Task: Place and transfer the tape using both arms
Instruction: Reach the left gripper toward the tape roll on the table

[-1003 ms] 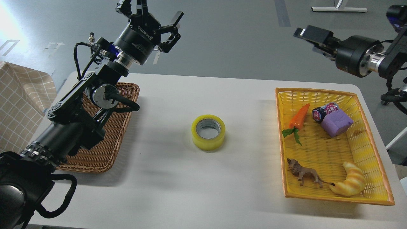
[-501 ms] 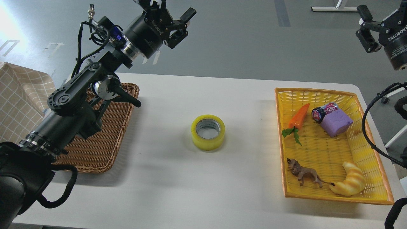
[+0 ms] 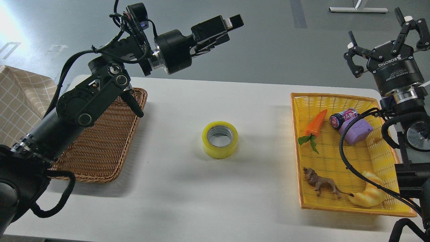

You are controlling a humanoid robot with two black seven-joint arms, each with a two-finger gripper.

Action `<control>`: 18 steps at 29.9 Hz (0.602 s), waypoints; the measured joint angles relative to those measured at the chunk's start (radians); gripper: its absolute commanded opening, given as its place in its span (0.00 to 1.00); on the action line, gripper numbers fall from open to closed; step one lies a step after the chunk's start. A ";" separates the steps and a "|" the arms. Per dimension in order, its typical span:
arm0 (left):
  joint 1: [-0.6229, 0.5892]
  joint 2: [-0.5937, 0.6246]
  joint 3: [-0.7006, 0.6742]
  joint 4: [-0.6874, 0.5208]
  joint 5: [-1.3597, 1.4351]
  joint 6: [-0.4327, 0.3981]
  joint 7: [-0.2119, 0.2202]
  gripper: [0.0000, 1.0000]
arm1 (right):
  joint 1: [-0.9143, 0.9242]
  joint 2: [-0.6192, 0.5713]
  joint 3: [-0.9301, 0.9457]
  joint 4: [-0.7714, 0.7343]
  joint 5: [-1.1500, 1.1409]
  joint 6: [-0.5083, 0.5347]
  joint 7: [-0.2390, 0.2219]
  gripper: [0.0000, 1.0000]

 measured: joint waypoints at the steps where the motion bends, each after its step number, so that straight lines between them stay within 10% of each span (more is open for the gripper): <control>1: -0.008 0.011 0.033 -0.015 0.051 0.014 0.006 0.98 | -0.014 0.000 -0.003 0.003 0.003 0.000 -0.002 0.98; 18: -0.132 0.018 0.445 0.005 0.380 0.037 0.221 0.98 | -0.149 -0.010 0.007 0.011 0.049 0.000 -0.002 0.98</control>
